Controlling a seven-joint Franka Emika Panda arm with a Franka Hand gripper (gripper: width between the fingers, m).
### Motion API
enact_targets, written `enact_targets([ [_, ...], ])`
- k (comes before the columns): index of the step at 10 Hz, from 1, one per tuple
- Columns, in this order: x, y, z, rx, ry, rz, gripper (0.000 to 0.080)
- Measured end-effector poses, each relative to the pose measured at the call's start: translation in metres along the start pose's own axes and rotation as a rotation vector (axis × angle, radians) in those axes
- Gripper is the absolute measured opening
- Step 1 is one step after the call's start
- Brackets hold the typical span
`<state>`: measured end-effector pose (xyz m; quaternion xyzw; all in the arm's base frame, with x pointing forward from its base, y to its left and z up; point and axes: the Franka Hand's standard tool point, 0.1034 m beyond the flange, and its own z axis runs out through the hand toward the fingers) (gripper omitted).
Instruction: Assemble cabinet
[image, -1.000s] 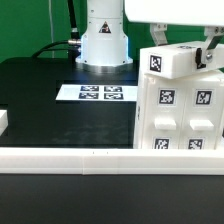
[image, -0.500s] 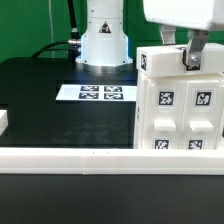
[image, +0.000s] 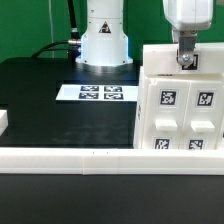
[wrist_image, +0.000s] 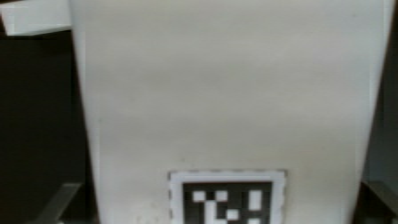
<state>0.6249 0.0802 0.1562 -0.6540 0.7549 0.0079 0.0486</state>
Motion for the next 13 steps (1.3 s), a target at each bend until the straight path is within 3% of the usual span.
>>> enact_targets([
  [4, -0.002, 0.0, 0.001, -0.001, -0.009, 0.096, 0.0563],
  [5, -0.002, 0.0, 0.0, -0.001, -0.01, 0.081, 0.0723],
  [6, -0.004, -0.001, -0.004, 0.005, -0.016, 0.047, 0.0783],
  [10, -0.017, 0.002, -0.021, 0.022, -0.04, 0.028, 0.0797],
  [13, -0.017, 0.003, -0.019, 0.019, -0.038, -0.031, 0.0797],
])
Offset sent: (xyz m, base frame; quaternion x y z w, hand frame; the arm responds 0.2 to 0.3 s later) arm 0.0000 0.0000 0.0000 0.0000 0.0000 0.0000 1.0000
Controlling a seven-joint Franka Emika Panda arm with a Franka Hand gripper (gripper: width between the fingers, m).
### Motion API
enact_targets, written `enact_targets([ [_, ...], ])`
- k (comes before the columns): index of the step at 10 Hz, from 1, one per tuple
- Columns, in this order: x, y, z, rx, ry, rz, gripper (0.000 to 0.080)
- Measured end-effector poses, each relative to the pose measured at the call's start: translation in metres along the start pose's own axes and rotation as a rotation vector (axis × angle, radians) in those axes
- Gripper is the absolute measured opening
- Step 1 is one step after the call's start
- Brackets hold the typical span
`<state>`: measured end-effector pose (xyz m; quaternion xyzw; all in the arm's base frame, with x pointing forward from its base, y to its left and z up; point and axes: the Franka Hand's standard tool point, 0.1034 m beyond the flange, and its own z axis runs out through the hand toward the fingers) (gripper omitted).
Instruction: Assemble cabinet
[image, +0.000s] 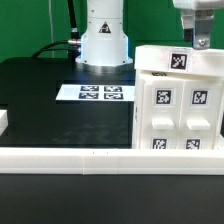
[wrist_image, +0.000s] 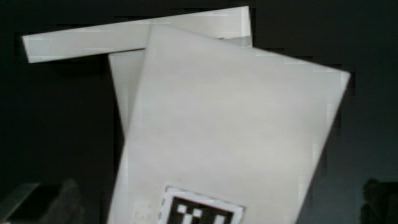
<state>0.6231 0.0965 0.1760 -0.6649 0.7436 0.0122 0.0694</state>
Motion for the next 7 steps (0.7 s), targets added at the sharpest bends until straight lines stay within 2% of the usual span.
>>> enact_targets([
  [2, -0.004, -0.002, -0.005, -0.037, -0.004, -0.184, 0.0797],
  [7, -0.012, 0.001, 0.001, -0.045, 0.001, -0.711, 0.0797],
])
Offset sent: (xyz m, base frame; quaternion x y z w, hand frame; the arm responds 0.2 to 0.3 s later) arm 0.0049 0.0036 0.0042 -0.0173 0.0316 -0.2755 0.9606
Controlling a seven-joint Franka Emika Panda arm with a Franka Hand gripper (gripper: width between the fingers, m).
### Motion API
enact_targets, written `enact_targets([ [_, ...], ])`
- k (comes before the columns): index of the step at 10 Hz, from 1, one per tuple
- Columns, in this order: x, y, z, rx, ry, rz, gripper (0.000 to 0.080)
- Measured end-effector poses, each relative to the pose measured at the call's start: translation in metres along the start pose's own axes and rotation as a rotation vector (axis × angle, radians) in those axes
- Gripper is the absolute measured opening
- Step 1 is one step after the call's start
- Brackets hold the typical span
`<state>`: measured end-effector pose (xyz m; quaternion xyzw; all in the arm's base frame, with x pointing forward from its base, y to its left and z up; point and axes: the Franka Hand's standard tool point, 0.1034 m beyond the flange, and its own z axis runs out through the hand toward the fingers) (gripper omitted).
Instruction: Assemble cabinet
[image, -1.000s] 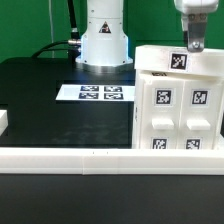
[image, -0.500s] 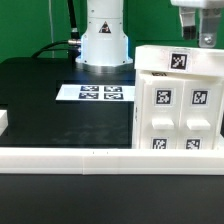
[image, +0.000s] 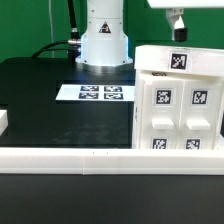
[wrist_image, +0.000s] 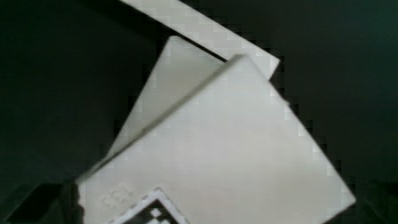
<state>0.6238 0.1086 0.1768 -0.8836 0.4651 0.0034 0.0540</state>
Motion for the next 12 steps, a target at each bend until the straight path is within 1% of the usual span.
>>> enact_targets([
  [4, 0.0003, 0.0002, 0.0001, -0.002, 0.002, -0.256, 0.0797],
  [5, -0.0006, 0.0004, 0.0004, -0.013, 0.011, -0.366, 0.0797],
  [6, -0.0015, 0.0008, 0.0007, -0.03, 0.022, -0.471, 0.0797],
  [7, -0.0012, 0.0014, 0.0005, -0.053, 0.036, -0.618, 0.0797],
  [8, -0.0009, 0.0016, 0.0006, -0.069, 0.043, -0.76, 0.0797],
  [10, 0.0064, 0.0055, 0.0027, -0.075, 0.03, -0.974, 0.0797],
  [12, 0.006, 0.0053, 0.0028, -0.08, 0.028, -1.093, 0.0797],
])
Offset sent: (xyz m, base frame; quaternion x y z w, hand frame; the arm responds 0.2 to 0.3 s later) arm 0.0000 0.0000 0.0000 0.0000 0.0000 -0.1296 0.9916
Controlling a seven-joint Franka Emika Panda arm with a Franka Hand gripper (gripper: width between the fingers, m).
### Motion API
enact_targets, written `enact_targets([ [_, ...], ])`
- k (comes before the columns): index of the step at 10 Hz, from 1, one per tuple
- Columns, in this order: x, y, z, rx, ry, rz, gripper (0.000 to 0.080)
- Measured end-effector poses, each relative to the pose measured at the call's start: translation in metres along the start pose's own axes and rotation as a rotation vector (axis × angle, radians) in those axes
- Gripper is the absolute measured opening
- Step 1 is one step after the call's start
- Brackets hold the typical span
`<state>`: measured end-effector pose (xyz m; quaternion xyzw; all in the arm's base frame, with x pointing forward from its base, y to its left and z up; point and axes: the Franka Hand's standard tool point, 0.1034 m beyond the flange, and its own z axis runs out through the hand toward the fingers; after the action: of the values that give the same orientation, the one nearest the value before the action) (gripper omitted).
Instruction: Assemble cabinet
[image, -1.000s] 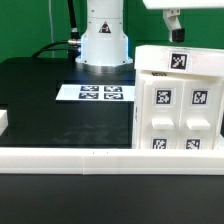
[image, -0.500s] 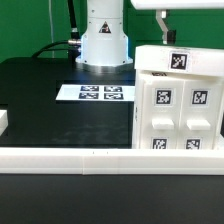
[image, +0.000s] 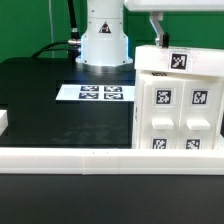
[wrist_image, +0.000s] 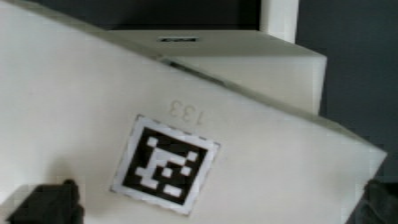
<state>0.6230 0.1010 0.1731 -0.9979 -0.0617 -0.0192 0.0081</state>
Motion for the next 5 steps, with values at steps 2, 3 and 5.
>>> enact_targets([
  [2, 0.0026, 0.0001, 0.0, -0.016, 0.016, -0.2, 0.0797],
  [3, 0.0023, -0.0016, 0.0005, -0.016, 0.015, -0.277, 0.0797],
  [5, 0.0019, -0.0068, 0.0042, -0.014, 0.008, -0.462, 0.0797],
])
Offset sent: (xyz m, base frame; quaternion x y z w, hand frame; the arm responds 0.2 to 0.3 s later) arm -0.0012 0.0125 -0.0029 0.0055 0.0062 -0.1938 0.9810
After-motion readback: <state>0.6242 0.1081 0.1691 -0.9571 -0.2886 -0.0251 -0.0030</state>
